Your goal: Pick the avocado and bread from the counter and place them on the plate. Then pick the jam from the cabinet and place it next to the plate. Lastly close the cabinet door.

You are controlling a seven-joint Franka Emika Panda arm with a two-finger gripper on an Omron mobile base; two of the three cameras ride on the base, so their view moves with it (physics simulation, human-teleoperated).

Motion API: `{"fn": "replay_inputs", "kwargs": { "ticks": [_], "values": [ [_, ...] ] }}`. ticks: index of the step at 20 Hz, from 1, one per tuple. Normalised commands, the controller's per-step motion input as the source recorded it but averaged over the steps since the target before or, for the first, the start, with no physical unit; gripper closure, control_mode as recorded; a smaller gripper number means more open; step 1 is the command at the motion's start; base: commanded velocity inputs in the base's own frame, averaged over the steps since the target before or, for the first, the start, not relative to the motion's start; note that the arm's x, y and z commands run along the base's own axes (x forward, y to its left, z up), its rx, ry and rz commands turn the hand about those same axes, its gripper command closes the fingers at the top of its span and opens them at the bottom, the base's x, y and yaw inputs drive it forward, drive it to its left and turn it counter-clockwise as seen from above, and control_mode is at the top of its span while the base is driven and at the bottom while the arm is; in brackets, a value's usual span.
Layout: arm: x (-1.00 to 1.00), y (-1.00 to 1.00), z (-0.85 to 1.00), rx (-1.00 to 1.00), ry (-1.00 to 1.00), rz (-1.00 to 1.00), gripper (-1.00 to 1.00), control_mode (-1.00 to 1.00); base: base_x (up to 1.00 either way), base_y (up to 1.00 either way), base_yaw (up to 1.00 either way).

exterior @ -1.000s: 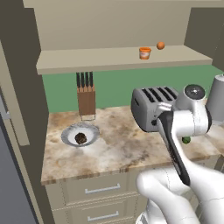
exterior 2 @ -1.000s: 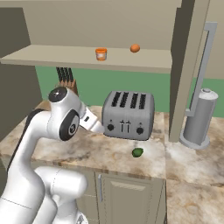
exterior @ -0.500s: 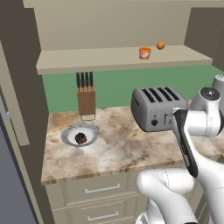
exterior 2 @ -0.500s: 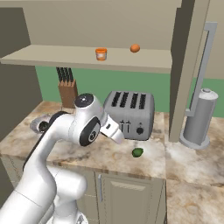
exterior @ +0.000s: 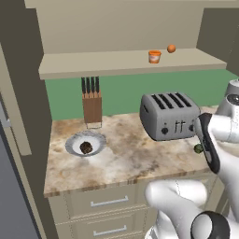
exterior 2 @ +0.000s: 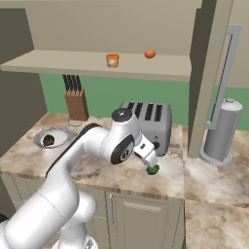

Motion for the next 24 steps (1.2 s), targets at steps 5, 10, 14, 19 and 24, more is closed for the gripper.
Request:
{"fn": "replay_inputs", "kwargs": {
  "ticks": [5, 10, 14, 19, 24],
  "values": [
    [0.23, -0.34, -0.23, 0.01, 0.07, 0.0, -1.0, -1.0, 0.0, 0.0, 0.0],
    [0.28, -0.19, -0.27, 0.0, 0.07, 0.04, -1.0, -1.0, 0.0, 0.0, 0.0],
    [0.3, -0.04, -0.27, 0.0, 0.03, 0.05, -1.0, -1.0, 0.0, 0.0, 0.0],
    [0.35, 0.0, -0.28, 0.0, 0.07, 0.03, -1.0, -1.0, 0.0, 0.0, 0.0],
    [0.23, -0.04, -0.29, 0.0, 0.08, 0.01, -1.0, -1.0, 0.0, 0.0, 0.0]
  ]
}}
